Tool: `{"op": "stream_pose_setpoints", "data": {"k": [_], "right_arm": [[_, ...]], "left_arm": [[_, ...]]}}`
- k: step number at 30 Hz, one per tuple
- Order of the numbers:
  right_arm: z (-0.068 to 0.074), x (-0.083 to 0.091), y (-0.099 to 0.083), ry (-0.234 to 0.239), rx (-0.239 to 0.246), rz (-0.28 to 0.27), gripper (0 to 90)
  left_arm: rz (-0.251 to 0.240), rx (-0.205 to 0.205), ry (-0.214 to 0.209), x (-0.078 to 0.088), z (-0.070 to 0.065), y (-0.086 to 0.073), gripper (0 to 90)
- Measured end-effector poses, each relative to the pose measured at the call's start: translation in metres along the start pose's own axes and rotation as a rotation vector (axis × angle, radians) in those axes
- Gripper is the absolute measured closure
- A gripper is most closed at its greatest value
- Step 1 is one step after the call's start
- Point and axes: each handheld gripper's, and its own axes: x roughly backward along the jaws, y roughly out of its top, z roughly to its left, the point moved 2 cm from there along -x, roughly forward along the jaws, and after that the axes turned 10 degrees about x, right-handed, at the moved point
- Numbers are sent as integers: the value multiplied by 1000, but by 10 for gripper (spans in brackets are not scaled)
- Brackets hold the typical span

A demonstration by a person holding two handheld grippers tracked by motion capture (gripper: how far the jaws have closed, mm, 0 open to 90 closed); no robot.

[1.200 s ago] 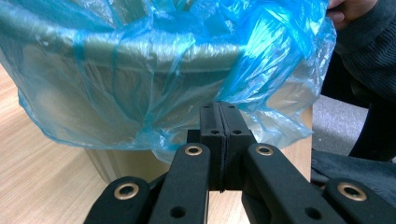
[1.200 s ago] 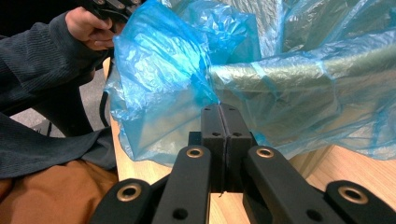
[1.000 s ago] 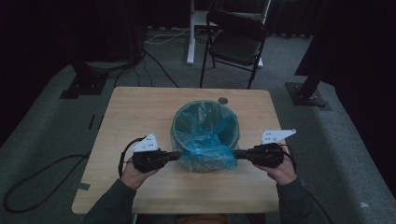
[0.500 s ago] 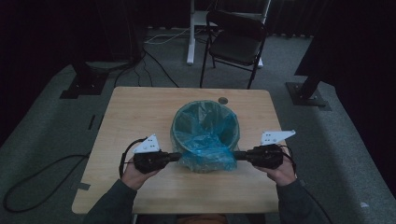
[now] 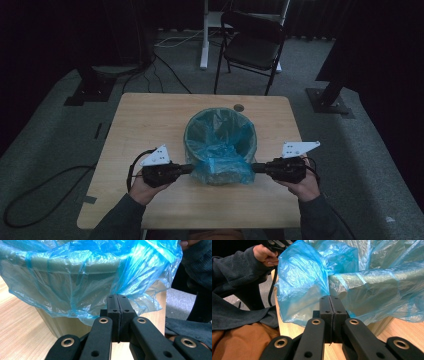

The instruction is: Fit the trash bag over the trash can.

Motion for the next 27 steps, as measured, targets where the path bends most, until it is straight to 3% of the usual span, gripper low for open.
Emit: {"op": "stream_pose_setpoints", "data": {"k": [3, 8, 18, 23, 27], "right_arm": [[1, 2, 1, 2, 3, -7, 854], [1, 7, 7, -9, 3, -37, 716], [-3, 16, 27, -8, 10, -88, 628], [-3, 16, 34, 12, 19, -96, 613], [-3, 10, 36, 29, 16, -72, 593]], "left_arm": [[-7, -5, -3, 2, -2, 1, 894], [-16, -11, 1, 6, -4, 3, 894], [-18, -9, 5, 6, -3, 3, 894], [-20, -10, 8, 6, -3, 3, 894], [-21, -12, 7, 6, -3, 3, 894]]}}
